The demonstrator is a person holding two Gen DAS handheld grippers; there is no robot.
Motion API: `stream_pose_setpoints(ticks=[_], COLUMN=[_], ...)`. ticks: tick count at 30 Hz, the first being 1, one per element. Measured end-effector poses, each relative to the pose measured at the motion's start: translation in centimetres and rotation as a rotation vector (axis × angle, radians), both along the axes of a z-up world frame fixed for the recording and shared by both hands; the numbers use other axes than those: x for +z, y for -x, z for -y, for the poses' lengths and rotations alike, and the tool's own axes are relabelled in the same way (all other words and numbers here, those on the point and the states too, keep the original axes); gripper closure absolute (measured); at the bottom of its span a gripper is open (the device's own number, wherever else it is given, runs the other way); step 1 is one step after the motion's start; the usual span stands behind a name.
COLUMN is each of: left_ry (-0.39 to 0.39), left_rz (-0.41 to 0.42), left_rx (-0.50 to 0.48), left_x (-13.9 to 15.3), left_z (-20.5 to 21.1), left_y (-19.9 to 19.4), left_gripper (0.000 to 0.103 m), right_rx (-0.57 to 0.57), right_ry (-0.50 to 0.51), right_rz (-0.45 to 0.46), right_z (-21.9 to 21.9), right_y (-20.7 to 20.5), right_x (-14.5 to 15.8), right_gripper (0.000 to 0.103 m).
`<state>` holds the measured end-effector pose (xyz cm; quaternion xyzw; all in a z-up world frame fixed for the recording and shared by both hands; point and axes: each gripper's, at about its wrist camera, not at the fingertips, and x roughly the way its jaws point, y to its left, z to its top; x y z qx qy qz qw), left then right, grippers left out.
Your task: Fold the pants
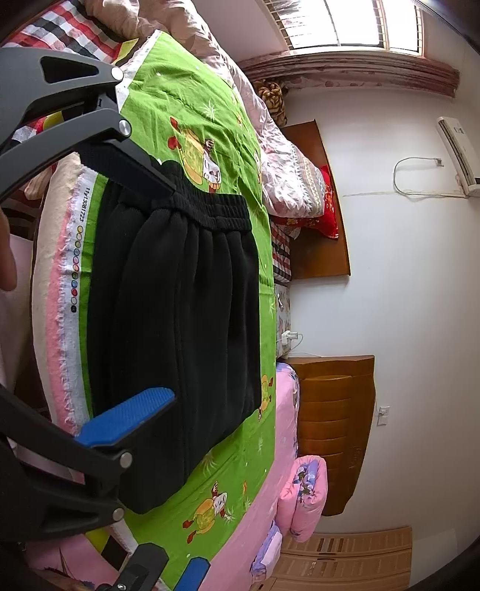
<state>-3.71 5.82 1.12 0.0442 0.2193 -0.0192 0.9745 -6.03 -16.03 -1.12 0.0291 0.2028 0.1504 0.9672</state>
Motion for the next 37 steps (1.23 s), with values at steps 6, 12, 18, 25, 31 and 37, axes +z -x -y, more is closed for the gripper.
stream_pose_setpoints(ticks=[6, 12, 18, 25, 31, 37], left_ry=[-0.020, -0.020, -0.026, -0.033, -0.029, -0.032], left_rz=[0.011, 0.032, 0.028, 0.009, 0.000, -0.007], left_rx=[0.007, 0.007, 0.003, -0.012, -0.011, -0.016], left_x=[0.11, 0.51, 0.52, 0.15, -0.05, -0.14], left_z=[0.05, 0.00, 0.13, 0.39, 0.24, 0.27], left_y=[-0.07, 0.23, 0.10, -0.05, -0.18, -0.23], left_gripper=[0.001, 0.001, 0.001, 0.001, 0.001, 0.001], right_rx=[-0.002, -0.001, 0.000, 0.004, 0.001, -0.002], right_ry=[-0.003, -0.004, -0.007, -0.008, -0.009, -0.010], right_rz=[-0.002, -0.001, -0.002, -0.007, -0.006, -0.005], right_z=[0.05, 0.02, 0.06, -0.06, -0.10, -0.10], right_y=[-0.02, 0.03, -0.06, -0.10, -0.11, -0.03], right_x=[0.01, 0.03, 0.01, -0.07, -0.08, -0.06], right_gripper=[0.005, 0.005, 0.005, 0.005, 0.005, 0.005])
